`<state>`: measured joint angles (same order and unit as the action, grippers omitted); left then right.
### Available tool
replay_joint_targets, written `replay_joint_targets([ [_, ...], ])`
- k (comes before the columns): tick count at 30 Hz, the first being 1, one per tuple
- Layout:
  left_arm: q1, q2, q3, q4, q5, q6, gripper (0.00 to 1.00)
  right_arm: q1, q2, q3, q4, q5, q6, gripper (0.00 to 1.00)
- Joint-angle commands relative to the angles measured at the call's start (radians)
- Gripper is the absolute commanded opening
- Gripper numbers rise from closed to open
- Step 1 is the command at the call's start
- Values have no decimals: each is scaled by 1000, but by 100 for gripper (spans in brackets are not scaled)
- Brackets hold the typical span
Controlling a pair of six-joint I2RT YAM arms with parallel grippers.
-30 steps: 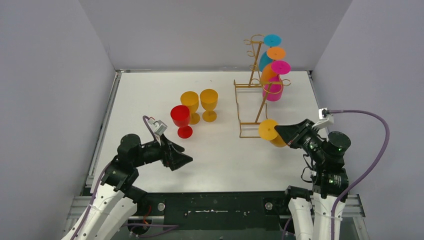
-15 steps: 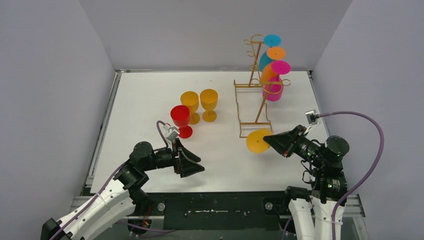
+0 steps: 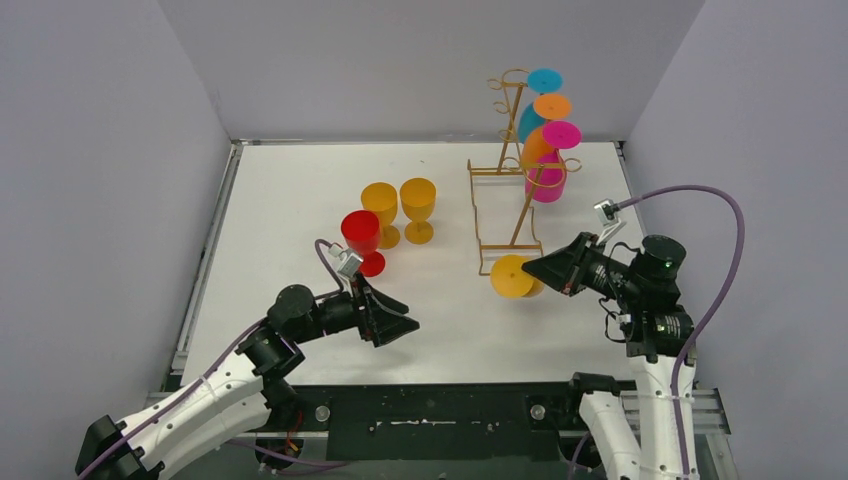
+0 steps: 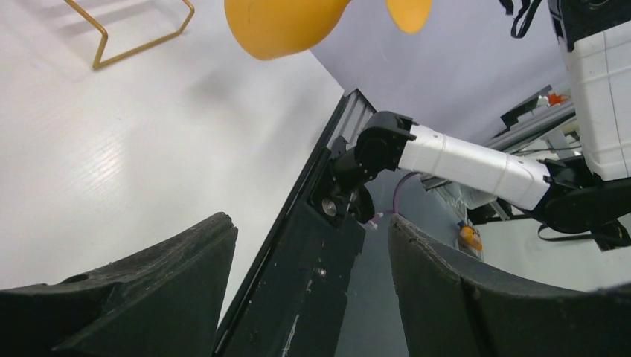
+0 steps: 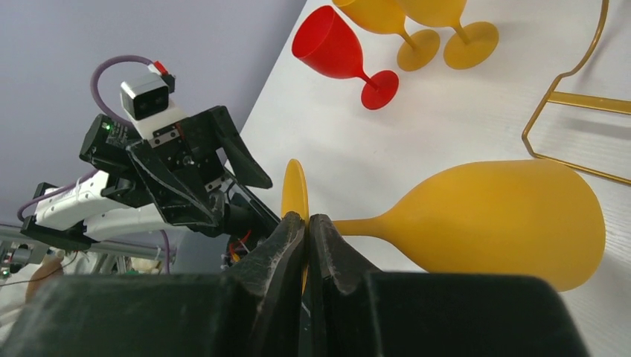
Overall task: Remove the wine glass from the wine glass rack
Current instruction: Place the wine glass at the center of the board.
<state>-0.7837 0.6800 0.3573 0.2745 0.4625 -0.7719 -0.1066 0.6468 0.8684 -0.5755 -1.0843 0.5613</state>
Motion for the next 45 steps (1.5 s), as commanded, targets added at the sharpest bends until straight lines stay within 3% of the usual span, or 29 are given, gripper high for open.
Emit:
replay_joint_targets([
  [1,-5,-32,-4,70,-79,-21,72,67,56,62,-45,53,-94,0],
  [10,-5,-46,17,-18,-123,-10,72,657,222,127,70,622,-55,0],
  [15,-5,-82,-36,5,-63,3,73,796,266,57,272,589,17,0],
  [20,-5,-96,-147,154,40,-40,72,1003,312,4,380,685,-31,0],
  [22,-5,-112,-188,283,71,-100,63,1059,333,2,400,712,-49,0],
  [25,-5,-131,-209,356,99,-148,54,1106,353,-4,425,754,-65,0],
  [29,-6,-150,-206,346,150,-152,52,1114,355,-23,477,740,-69,0],
  [33,-5,-157,-216,352,175,-158,42,1115,355,-47,530,706,-64,0],
  [38,-6,-148,-234,449,195,-197,37,1119,354,-69,568,680,-56,0],
  [43,-5,-156,-246,515,175,-211,23,1125,358,-82,611,647,-58,0],
  [45,-6,-162,-250,491,159,-202,11,1127,356,-88,618,638,-60,0],
])
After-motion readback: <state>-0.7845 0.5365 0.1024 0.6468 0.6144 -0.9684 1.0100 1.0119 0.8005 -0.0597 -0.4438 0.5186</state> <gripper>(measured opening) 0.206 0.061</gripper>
